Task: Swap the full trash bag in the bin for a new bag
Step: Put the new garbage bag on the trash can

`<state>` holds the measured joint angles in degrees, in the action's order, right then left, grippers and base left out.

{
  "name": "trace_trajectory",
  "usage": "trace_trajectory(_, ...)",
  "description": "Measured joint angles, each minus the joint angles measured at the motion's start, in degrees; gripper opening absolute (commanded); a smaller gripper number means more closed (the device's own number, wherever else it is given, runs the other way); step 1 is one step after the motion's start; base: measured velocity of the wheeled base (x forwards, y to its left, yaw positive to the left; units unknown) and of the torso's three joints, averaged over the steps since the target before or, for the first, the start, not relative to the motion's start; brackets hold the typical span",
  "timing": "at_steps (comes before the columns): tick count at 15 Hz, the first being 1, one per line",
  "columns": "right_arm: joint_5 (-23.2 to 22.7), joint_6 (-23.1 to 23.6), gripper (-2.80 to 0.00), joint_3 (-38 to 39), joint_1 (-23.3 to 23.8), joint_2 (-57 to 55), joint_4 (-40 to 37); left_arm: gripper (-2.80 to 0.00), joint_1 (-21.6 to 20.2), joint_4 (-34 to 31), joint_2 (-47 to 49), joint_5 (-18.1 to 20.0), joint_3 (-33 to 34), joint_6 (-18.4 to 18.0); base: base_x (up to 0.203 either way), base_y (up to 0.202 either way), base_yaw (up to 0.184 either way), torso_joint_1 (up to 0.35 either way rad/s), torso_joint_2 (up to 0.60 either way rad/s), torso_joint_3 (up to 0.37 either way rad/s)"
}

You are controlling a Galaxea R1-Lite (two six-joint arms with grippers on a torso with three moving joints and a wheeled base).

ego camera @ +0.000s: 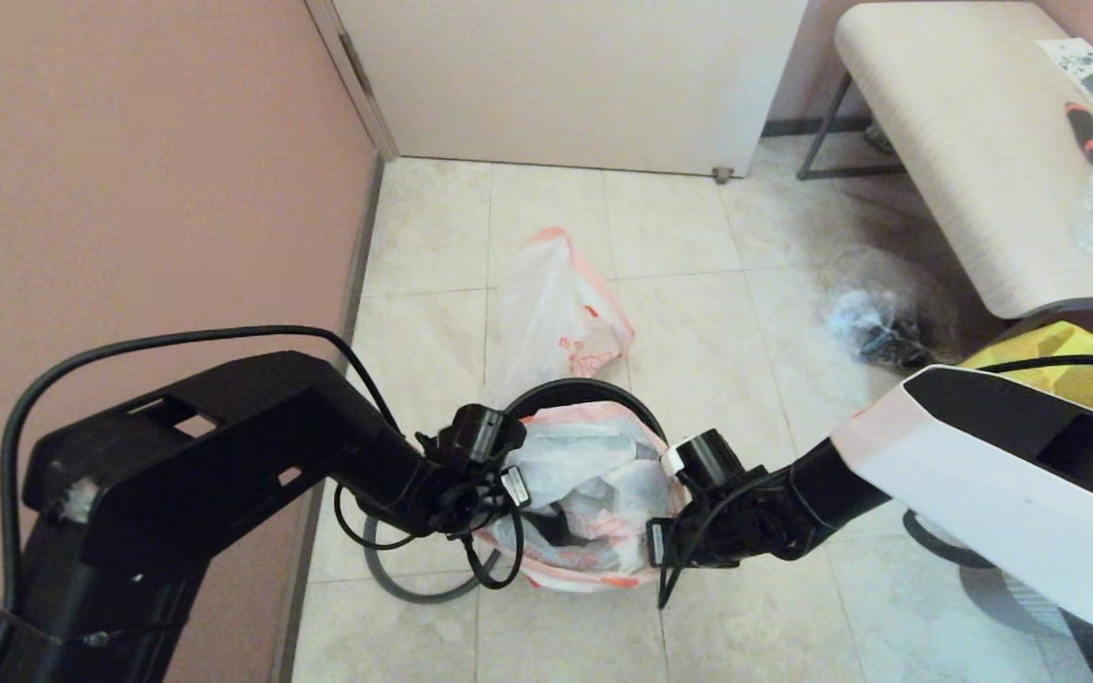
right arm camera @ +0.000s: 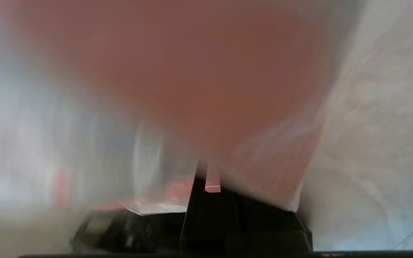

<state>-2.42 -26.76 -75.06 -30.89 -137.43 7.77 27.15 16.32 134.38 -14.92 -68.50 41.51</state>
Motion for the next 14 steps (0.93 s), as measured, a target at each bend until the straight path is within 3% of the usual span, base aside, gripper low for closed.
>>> trace_trajectory(5, 4.3, -0.7, -2.80, -9.2, 3.6, -3.3, 2.3, -2.80, 0.2, -0.1, -1.2, 4.1, 1.4, -0.3, 0.000, 0.000, 0.000, 0.000, 0.00, 0.000)
trace_trajectory(14, 3.7, -4.2, -2.80, -10.9, 5.7, -0.4, 9.8, -2.80, 1.4, -0.3, -1.4, 5.1, 2.5, -2.9, 0.000, 0.000, 0.000, 0.000, 0.00, 0.000)
